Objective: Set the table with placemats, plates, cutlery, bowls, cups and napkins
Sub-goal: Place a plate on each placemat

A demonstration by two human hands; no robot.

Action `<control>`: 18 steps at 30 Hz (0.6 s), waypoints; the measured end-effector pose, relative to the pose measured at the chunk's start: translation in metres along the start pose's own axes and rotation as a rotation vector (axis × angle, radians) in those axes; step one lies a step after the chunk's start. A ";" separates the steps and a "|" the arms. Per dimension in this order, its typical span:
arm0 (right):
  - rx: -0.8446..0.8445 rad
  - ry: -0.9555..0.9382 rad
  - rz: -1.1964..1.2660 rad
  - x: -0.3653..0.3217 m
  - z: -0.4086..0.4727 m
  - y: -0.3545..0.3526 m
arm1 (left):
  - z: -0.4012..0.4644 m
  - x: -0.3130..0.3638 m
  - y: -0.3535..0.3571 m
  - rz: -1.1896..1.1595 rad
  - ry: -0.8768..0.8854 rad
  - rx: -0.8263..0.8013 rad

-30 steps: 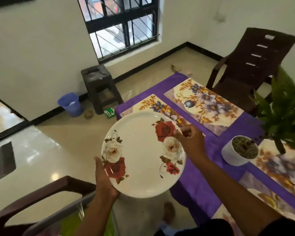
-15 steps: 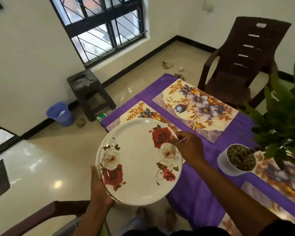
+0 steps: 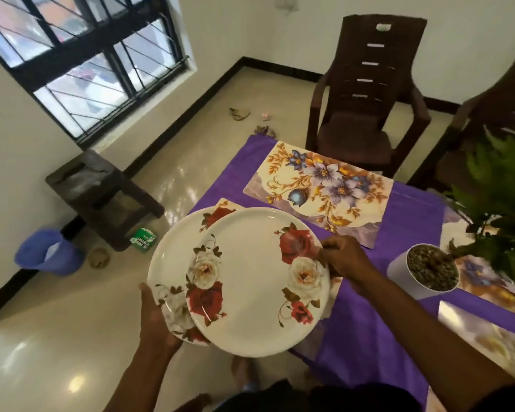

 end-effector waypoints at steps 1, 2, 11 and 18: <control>0.026 0.032 0.027 0.001 0.003 -0.001 | 0.009 0.010 -0.003 -0.138 -0.067 -0.196; 0.053 0.064 0.063 0.003 0.006 -0.001 | 0.017 0.022 -0.006 -0.233 -0.117 -0.375; 0.355 0.290 0.406 0.060 0.010 0.007 | 0.058 0.118 -0.050 -0.057 -0.033 -0.224; 0.503 0.324 0.414 0.084 0.008 0.024 | 0.068 0.162 -0.074 0.111 0.280 0.416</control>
Point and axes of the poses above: each hand's wrist, its own z-axis towards the middle knuckle, its own y-axis out of the palm, x = y × z, the point moved 1 cm from there along z, towards the middle knuckle
